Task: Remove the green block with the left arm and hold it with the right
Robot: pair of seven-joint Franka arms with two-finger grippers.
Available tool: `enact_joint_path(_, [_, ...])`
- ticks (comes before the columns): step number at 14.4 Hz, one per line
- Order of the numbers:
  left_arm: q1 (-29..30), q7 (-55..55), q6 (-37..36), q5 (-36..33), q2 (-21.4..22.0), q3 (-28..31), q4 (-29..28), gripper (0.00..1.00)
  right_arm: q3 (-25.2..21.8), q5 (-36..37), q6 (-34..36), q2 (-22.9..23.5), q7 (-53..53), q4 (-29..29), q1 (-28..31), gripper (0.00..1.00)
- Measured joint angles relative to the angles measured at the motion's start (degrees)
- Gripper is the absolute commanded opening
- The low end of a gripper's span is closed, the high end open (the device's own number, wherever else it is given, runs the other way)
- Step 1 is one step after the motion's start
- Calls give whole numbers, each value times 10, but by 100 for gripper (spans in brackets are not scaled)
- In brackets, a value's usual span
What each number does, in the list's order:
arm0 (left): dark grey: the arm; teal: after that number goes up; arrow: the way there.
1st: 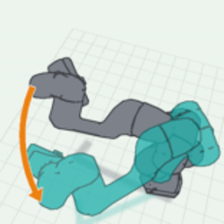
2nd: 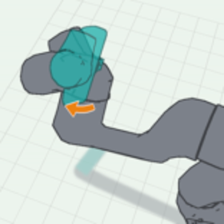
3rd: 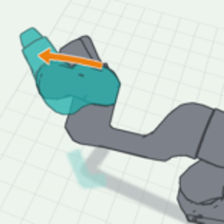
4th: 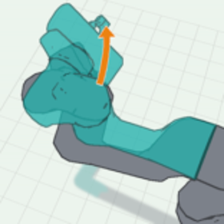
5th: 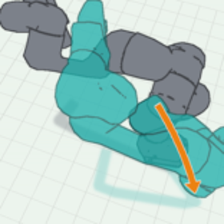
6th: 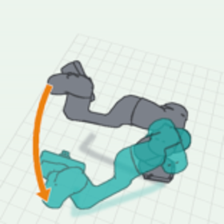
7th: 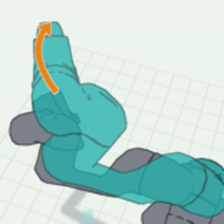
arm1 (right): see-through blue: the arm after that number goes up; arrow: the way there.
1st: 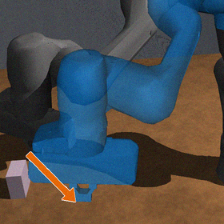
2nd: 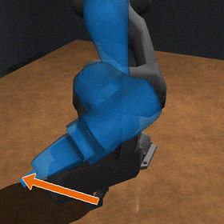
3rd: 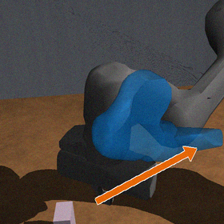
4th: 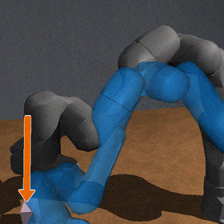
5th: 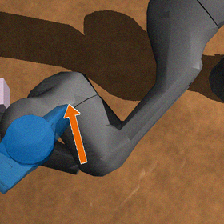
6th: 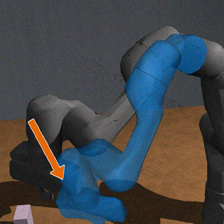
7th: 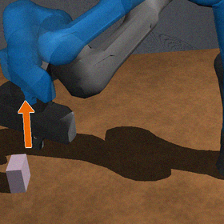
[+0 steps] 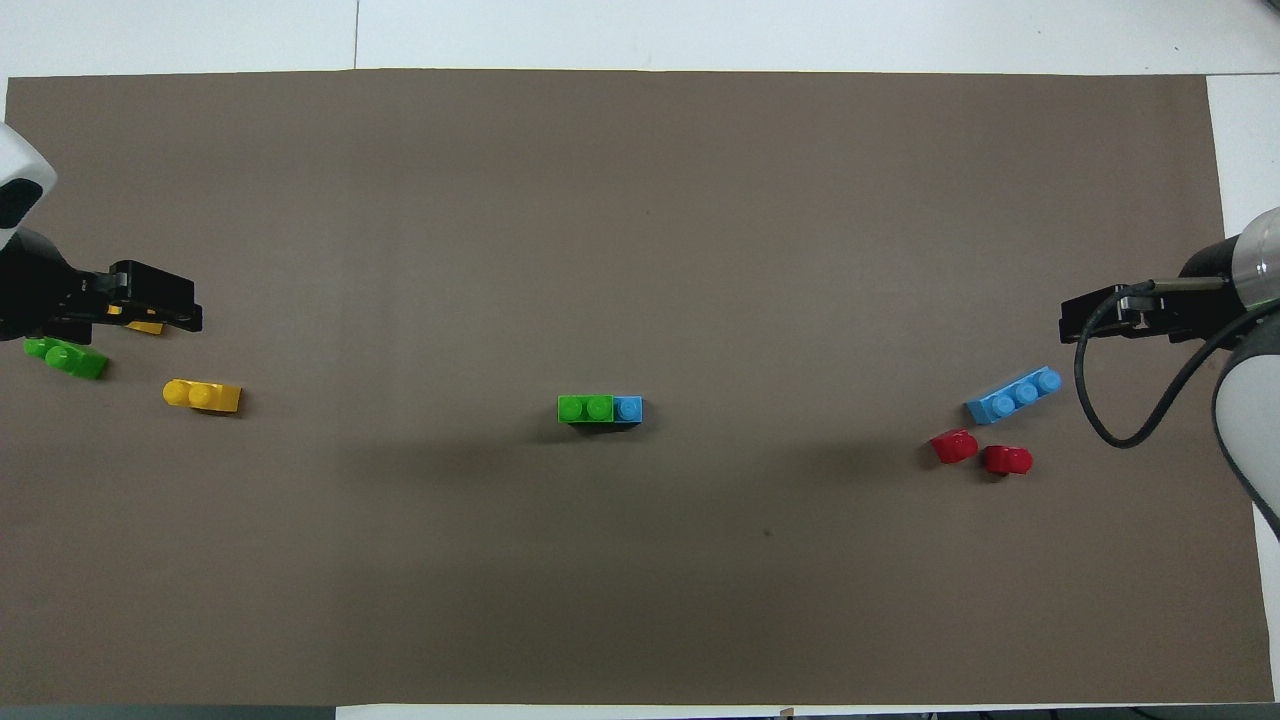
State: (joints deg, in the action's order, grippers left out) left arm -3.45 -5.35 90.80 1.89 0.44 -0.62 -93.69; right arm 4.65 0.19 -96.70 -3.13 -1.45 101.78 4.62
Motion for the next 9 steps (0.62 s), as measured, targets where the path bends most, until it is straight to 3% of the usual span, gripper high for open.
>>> enact_joint_path(9, [0, 0, 0, 0, 0, -2, 0, 100, 3, -3, -3, 0, -48, 0, -1, 100])
